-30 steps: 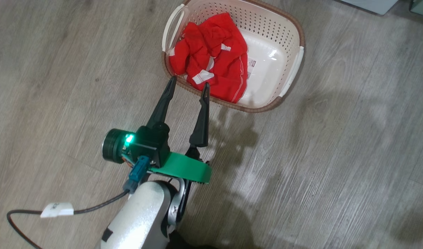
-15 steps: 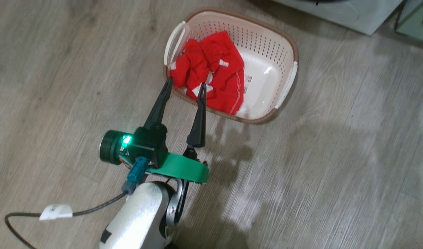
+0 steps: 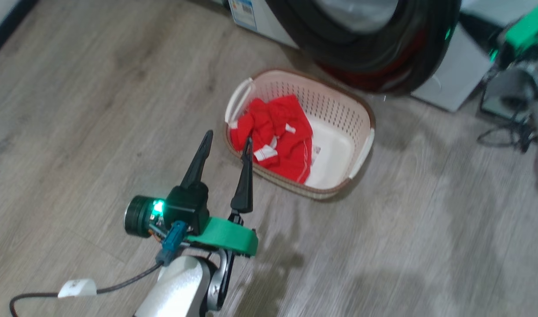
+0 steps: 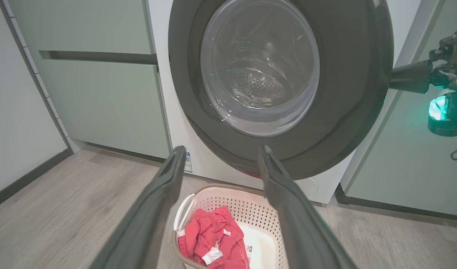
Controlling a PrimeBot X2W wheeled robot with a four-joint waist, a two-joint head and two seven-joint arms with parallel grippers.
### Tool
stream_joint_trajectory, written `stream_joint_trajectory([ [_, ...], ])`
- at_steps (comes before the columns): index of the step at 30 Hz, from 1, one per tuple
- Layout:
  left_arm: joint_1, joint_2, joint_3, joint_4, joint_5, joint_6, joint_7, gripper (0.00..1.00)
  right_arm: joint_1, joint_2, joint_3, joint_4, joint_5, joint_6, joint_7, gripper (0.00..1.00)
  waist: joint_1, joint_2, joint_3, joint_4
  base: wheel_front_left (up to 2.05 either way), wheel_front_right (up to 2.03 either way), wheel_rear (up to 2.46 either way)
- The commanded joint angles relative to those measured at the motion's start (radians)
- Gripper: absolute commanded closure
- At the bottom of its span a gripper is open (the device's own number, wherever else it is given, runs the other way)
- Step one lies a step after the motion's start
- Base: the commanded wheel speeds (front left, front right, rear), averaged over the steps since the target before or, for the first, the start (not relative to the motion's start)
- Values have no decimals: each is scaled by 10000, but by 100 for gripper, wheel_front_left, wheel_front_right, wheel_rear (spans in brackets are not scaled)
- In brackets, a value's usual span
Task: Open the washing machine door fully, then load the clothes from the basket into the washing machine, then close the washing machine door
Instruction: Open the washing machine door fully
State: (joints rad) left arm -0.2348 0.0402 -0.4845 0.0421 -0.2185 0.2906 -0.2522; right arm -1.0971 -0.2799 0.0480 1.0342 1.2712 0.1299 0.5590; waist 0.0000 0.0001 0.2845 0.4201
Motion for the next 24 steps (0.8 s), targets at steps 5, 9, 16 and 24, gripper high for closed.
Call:
stream_joint_trajectory([
  [5,210,100,526,-238,143,-59,-95,0,751,419,202,-557,388,8,56,100,0,-1,-846,498,0,0,0],
  [9,423,100,785,-211,89,-65,-95,0,1300,597,238,-686,661,8,99,100,0,-1,-1157,840,0,0,0],
  [16,651,100,1117,-64,101,-110,-95,0,2050,964,464,-1038,965,8,339,100,0,-1,-1569,1221,0,0,0],
  [24,923,100,1566,-137,199,-94,-95,0,2448,1626,955,-1399,1179,8,685,100,0,-1,-1788,1235,0,0,0],
])
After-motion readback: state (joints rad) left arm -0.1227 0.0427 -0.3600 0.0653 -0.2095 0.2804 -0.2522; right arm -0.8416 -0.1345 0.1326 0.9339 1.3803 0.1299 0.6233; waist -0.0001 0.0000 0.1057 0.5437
